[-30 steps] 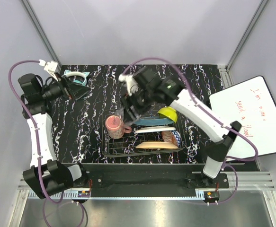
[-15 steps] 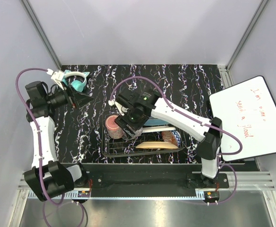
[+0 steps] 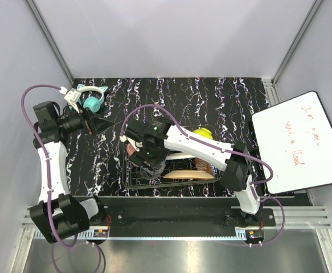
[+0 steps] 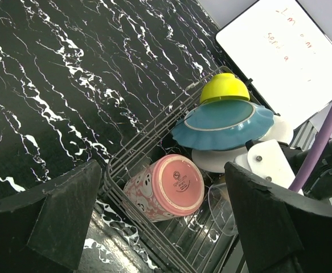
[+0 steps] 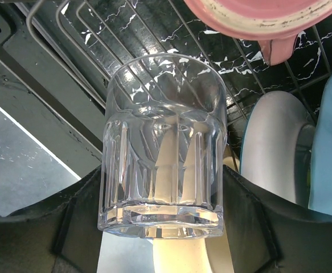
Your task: Load the mixed dishes into the dish rack
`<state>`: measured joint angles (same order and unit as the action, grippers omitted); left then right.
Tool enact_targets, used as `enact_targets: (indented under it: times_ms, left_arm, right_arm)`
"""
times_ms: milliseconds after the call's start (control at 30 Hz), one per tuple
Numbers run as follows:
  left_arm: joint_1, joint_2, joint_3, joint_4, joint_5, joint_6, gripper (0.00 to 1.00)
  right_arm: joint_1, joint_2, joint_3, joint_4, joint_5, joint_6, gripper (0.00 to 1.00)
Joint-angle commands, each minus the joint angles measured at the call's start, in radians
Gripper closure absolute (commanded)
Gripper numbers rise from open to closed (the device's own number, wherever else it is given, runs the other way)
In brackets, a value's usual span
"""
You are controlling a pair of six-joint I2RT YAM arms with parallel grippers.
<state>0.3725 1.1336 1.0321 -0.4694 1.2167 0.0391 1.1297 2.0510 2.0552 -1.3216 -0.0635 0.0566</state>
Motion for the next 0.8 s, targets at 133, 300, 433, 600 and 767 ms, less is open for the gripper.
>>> enact_targets:
  times_ms: [133,300,433,600,767]
  left_arm:
    - [0.003,-0.040,-0.041,0.026,0.041,0.057,0.07]
    - [0.003,-0.031,-0.064,0.028,0.035,0.082,0.07]
    - [0.003,-0.002,-0.069,0.025,0.023,0.087,0.07]
    - [0.002,0.008,-0.078,0.026,0.012,0.099,0.07]
    - [0.002,0.009,-0.083,0.026,0.007,0.102,0.07]
  right_arm:
    - [-0.001,0.081,0.056,0.021,0.005,-0.029,1.00]
    - [-0.001,0.150,0.091,0.033,0.019,-0.043,1.00]
    - [-0.001,0.175,0.111,0.048,0.024,-0.052,1.00]
    - [0.001,0.167,0.083,0.093,0.025,-0.052,0.64]
    - [0.001,0.132,0.030,0.140,0.027,-0.078,0.44]
